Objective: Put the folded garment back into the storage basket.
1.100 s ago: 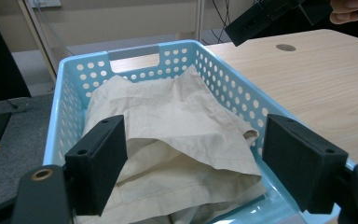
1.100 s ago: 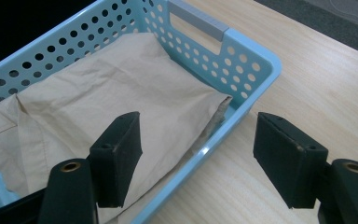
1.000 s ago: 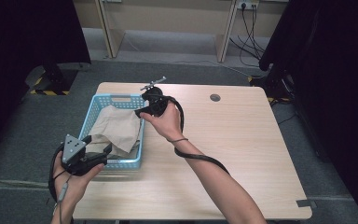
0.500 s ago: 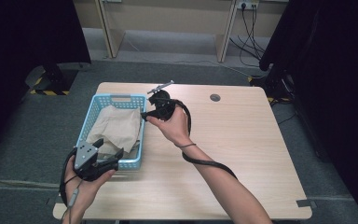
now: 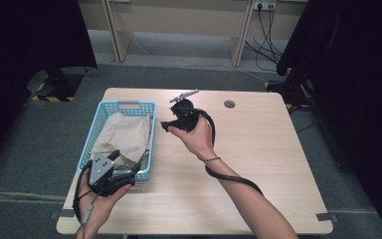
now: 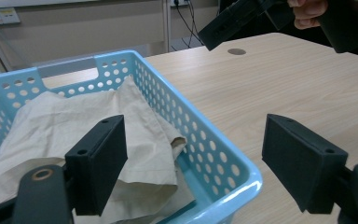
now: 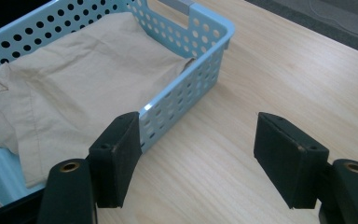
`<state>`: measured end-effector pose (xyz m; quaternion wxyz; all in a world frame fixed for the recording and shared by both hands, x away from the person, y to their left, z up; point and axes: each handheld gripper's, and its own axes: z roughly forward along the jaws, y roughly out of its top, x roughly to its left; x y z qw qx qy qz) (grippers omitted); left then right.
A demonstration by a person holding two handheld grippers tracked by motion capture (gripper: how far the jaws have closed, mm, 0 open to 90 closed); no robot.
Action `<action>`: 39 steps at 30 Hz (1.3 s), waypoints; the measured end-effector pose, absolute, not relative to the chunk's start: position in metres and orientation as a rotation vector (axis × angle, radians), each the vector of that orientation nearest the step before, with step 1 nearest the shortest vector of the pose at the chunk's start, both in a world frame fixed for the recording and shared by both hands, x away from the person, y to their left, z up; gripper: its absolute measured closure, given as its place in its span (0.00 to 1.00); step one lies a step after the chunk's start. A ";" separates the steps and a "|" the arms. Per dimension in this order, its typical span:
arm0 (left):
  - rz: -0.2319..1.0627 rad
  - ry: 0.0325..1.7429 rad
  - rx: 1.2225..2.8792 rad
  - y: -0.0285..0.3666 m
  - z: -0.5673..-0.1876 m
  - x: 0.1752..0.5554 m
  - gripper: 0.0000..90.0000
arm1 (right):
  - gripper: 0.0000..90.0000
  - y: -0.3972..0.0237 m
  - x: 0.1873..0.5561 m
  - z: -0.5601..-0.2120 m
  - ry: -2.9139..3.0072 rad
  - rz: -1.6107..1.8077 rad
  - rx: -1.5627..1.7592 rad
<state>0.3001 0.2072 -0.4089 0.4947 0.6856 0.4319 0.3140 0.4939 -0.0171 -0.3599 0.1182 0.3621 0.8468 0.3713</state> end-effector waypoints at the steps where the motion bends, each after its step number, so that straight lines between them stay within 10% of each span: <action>1: 0.761 1.042 1.665 0.205 -0.409 0.300 0.24 | 0.36 -0.019 0.493 -0.361 2.478 1.085 1.062; 39: 0.657 0.825 1.762 0.135 -0.418 0.293 0.24 | 0.36 -0.092 0.476 -0.376 2.413 1.072 1.162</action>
